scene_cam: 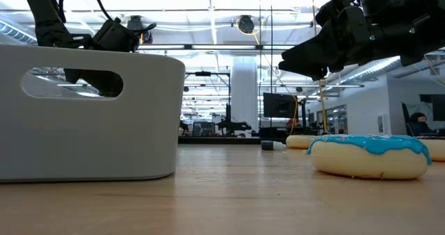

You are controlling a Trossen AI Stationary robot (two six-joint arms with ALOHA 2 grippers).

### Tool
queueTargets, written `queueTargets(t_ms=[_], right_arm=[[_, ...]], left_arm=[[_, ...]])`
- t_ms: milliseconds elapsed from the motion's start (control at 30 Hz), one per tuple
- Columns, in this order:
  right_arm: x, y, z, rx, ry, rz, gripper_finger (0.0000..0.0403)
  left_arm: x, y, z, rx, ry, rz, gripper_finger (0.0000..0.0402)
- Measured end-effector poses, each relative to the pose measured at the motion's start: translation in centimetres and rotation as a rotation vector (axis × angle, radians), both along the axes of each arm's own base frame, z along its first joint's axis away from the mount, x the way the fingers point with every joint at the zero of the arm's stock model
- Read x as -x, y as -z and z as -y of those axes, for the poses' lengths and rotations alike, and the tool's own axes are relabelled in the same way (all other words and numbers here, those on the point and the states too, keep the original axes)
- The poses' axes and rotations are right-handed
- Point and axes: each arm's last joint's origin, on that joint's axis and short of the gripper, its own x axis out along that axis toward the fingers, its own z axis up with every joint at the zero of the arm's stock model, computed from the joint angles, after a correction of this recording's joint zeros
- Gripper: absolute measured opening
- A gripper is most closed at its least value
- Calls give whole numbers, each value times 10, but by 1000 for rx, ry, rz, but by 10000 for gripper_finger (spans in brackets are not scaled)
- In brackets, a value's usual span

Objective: Pick & Place Food Item
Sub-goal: Put the blue food coloring bottle into the blue bin, then put the top violet food coloring bottle into the blue bin

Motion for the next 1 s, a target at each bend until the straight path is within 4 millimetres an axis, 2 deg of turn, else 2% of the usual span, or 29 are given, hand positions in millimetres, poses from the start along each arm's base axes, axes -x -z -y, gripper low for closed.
queueTargets(t_ms=[100,367,500,733,1000], right_arm=[[0,0,0,0,0,0,224],[0,0,0,0,0,0,223],[0,0,0,7,-1,0,222],[0,0,0,-6,0,-1,220],[2,13,-2,-32,-43,-133,220]], left_arm=[[0,0,0,-5,-6,-4,109],[0,0,0,-11,-4,-10,208],[1,-8,0,-39,9,-2,240],[4,-37,8,-77,58,137,264],[6,-67,29,-64,317,310,267]])
